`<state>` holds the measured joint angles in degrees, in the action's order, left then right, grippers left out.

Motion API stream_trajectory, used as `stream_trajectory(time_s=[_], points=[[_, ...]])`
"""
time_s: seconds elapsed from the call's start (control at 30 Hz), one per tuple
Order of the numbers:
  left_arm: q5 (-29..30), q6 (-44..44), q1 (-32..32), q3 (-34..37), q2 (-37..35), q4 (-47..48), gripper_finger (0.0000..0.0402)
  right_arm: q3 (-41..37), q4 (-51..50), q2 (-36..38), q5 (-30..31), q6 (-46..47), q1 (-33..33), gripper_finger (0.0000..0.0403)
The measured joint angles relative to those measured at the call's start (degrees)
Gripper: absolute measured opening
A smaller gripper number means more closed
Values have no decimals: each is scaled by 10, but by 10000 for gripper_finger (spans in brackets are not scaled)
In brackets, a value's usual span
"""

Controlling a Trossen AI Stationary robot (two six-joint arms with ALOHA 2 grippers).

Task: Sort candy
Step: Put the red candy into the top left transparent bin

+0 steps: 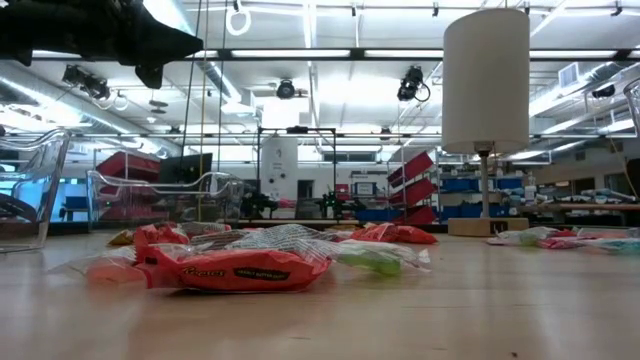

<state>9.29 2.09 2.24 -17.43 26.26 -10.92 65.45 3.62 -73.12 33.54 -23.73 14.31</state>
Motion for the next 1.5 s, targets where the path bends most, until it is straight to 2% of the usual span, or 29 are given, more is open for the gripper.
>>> stream_trajectory(time_s=[0.17, 0.47, 0.77, 1.1, 1.23, 1.5], points=[[0, 0, 0, 0, 0, 0, 8, 29, -11, -39, -5, 18, -2, 9], [11, -3, 0, 0, -1, -26, 8, 32, -20, -91, -50, 79, -27, 9], [11, -3, 0, 0, -1, -39, 8, 31, -21, -165, -51, 114, -44, 9], [11, 0, 0, 0, -1, -40, 8, 31, -18, -235, -51, 216, -66, 9], [11, 0, 0, 0, -1, -43, 8, 31, -15, -269, -32, 265, -79, 9], [11, 1, 0, 0, -1, -39, 8, 31, -11, -326, -30, 295, -95, 9]])
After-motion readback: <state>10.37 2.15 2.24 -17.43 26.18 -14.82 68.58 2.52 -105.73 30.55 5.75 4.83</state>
